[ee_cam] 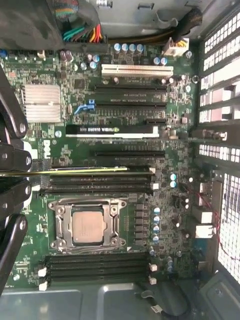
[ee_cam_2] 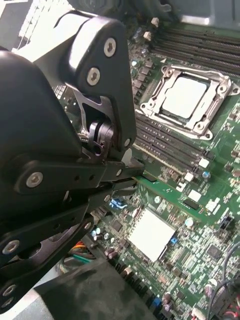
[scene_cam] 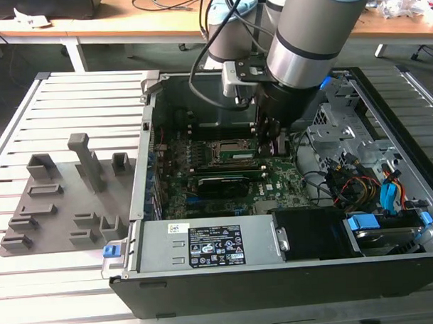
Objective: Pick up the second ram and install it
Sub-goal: 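Insert the second ram into the second slot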
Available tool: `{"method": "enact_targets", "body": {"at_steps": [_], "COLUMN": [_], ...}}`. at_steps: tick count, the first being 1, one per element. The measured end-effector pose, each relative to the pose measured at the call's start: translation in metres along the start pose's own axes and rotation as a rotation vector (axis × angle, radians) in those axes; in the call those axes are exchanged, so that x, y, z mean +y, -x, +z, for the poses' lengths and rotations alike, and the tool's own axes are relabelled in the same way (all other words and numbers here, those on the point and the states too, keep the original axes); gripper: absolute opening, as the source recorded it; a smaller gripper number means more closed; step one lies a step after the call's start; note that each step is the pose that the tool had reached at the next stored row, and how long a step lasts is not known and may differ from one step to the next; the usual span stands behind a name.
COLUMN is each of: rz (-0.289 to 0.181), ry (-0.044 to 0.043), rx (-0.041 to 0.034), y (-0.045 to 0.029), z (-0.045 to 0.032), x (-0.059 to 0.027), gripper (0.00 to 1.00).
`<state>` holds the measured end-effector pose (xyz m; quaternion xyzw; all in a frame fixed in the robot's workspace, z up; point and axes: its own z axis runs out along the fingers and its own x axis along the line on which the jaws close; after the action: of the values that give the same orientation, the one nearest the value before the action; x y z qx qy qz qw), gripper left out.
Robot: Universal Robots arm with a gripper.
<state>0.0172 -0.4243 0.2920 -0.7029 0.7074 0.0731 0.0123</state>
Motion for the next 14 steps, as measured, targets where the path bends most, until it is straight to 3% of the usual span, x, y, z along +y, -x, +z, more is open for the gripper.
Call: {"method": "enact_targets", "body": {"at_steps": [5, 7, 10, 14], "rz": [0.0, 0.001, 0.006, 0.011], "ry": [-0.0005, -0.0004, -0.0011, -0.0017], "rx": [-0.001, -0.0008, -0.0003, 0.0019], "y": [0.0044, 0.0059, 0.0137, 0.0156], "z": [0.0076, 0.0117, 0.0221, 0.0262], "x": [0.0176, 0.0196, 0.0209, 0.0223], "gripper": [0.14, 0.14, 0.14, 0.14]}}
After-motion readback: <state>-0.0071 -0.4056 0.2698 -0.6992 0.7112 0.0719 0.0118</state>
